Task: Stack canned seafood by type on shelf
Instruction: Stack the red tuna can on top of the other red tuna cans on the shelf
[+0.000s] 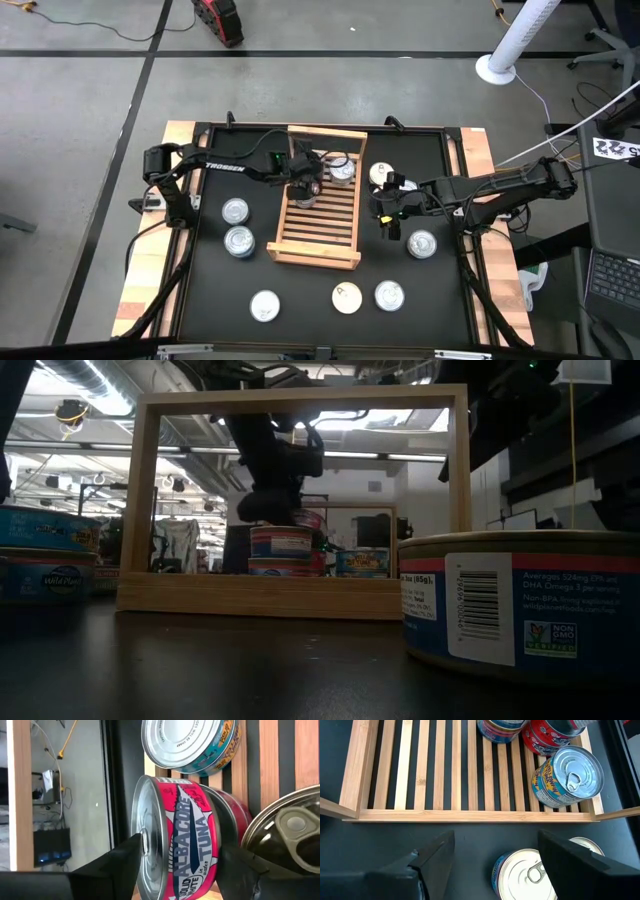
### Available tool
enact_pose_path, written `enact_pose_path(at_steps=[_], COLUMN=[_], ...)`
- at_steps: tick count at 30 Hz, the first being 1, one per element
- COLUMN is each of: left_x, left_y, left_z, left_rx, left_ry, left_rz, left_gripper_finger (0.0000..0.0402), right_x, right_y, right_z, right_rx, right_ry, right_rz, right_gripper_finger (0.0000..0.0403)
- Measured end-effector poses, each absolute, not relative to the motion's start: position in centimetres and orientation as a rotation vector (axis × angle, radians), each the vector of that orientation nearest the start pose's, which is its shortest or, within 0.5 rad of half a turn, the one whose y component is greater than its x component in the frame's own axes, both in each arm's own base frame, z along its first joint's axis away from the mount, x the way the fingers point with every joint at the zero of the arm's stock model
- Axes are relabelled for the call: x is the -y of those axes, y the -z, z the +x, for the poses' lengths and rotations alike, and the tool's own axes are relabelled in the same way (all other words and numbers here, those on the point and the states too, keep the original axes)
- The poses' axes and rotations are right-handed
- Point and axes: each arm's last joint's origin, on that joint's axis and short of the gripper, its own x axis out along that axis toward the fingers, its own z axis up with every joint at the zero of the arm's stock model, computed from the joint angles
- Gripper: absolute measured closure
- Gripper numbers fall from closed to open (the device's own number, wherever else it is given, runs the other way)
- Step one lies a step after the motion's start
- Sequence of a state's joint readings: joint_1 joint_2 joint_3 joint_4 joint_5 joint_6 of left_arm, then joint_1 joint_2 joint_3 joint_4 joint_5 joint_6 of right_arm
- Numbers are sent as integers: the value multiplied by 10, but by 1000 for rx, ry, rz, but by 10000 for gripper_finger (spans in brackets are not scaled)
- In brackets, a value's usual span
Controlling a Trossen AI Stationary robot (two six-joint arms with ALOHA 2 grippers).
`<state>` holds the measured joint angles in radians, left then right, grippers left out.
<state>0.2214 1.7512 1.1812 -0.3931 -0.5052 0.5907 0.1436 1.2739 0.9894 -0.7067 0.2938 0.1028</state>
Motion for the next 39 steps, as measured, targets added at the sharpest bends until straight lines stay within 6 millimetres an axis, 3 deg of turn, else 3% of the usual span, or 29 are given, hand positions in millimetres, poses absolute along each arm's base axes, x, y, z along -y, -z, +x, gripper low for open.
enact_pose_path(at_steps=[26, 39], left_x=[-88, -85], left_y=[-203, -237], left_z=[343, 330], left_rx=[-1213, -1110], left_ry=[-327, -390], left_rz=[699, 646], left_gripper_finger=[178, 178], right_x=[-27, -27], right_y=[-264, -263], right_z=[245, 243], right_rx=[-969, -990], right_ry=[187, 188], right_rz=[-123, -128], right_gripper_finger=[123, 123])
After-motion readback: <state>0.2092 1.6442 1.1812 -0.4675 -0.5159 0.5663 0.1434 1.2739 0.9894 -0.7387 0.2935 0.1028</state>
